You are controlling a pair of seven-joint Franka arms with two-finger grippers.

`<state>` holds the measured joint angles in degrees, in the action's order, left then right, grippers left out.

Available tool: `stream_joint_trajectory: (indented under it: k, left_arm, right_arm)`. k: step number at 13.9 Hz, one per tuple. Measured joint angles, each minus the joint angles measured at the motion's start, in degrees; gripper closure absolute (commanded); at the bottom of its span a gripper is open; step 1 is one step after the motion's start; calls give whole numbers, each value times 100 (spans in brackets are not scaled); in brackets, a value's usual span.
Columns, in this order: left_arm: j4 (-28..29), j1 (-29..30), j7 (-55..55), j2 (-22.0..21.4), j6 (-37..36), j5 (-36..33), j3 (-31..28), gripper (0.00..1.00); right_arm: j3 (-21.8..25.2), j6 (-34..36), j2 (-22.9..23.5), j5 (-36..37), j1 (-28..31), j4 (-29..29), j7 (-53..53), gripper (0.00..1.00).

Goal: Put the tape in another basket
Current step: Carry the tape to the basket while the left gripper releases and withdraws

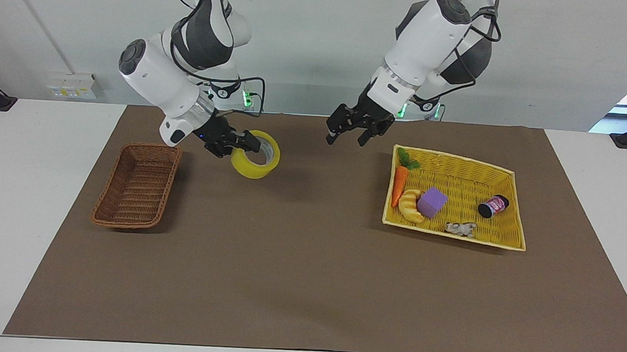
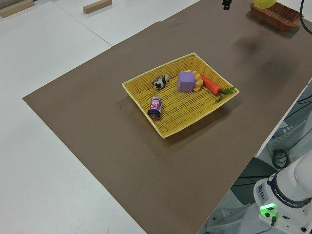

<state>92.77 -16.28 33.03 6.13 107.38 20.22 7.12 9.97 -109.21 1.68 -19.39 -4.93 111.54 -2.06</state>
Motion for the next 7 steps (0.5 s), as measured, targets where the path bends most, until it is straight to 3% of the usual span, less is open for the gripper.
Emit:
stream_joint_trajectory:
  k: [4, 7]
  left_arm:
    - [421, 651, -848, -161, -168, -237, -16, 0]
    - [800, 979, -1205, -388, -170, -687, -16, 0]
  right_arm:
    - [32, -118, 283, 521, 1214, 5, -914, 100]
    - [33, -347, 613, 555, 1673, 31, -1474, 100]
